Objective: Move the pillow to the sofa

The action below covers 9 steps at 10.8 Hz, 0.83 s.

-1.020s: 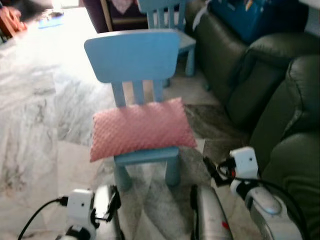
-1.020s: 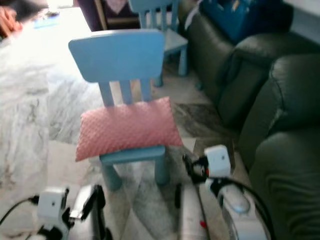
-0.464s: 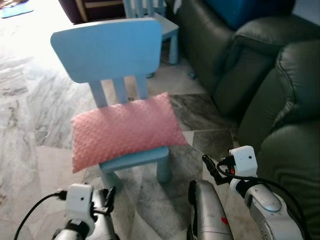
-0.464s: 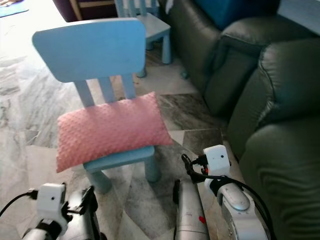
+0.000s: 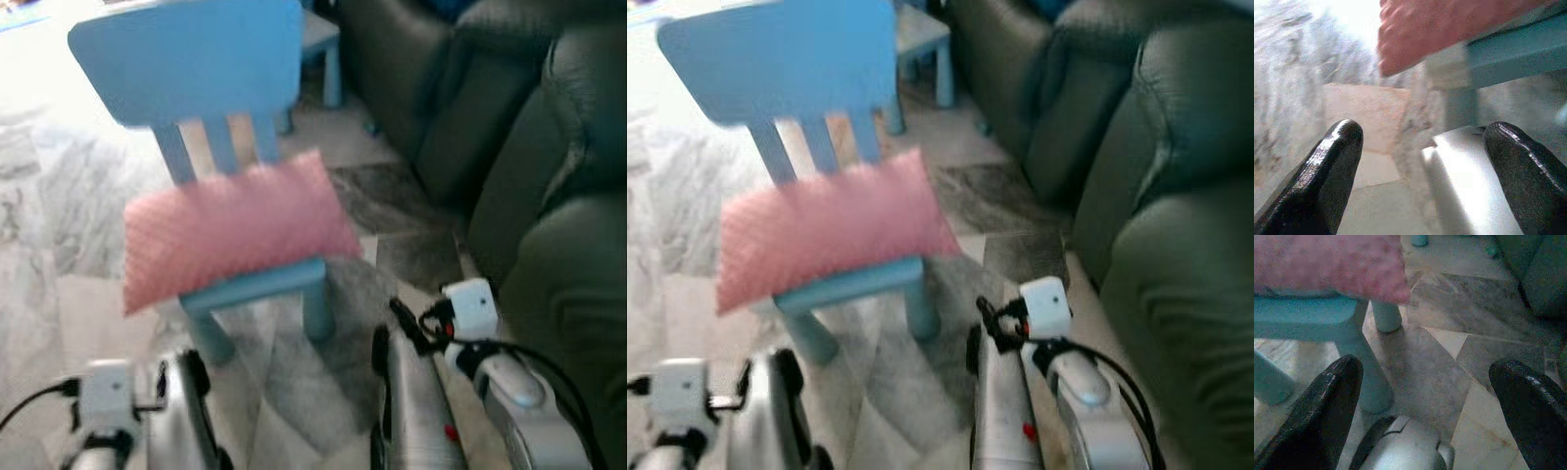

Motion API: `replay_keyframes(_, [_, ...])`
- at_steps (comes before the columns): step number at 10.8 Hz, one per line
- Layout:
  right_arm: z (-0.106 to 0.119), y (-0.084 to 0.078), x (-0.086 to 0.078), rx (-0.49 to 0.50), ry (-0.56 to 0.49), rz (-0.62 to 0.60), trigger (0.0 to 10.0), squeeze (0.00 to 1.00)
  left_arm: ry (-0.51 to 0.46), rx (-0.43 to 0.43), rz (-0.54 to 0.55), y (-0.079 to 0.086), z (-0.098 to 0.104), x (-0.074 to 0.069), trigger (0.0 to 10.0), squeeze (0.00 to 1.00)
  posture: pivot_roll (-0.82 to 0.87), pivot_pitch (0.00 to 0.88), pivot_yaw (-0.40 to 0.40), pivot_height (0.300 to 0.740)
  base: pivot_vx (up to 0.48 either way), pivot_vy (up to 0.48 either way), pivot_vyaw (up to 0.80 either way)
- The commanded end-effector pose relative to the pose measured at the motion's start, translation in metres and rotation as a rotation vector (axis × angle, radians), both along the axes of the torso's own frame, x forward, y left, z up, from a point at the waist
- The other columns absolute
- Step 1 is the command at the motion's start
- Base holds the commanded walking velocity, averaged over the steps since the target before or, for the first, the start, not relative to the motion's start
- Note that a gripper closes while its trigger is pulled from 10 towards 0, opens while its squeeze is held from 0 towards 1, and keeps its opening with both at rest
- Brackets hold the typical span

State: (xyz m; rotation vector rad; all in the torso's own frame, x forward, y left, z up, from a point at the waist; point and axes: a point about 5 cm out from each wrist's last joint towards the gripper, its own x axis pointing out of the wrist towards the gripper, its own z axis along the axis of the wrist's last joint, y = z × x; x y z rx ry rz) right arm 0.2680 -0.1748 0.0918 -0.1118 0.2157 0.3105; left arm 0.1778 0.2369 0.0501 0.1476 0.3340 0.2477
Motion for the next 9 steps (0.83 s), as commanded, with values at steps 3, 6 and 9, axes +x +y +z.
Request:
replay_keyframes(3, [0.014,0.003,0.015,0.006,-0.061,0.023,10.0,0.00,-0.093,0.078,0.199,0.036,0.012,0.007,10.0,0.00,-0.16,0.226,0.014,0.395,0.000,0.000,0.00])
replay_keyframes(6, [0.034,0.014,0.036,0.029,-0.138,0.093,10.0,0.00,-0.170,0.087,0.304,0.061,0.024,0.022,10.0,0.00,-0.16,0.230,0.014,0.395,0.000,0.000,0.00])
replay_keyframes(9, [0.074,0.040,0.070,0.004,-0.322,0.181,10.0,0.00,-0.288,-0.072,0.381,0.085,0.037,0.062,10.0,0.00,-0.17,0.248,0.019,0.395,0.000,0.000,0.00])
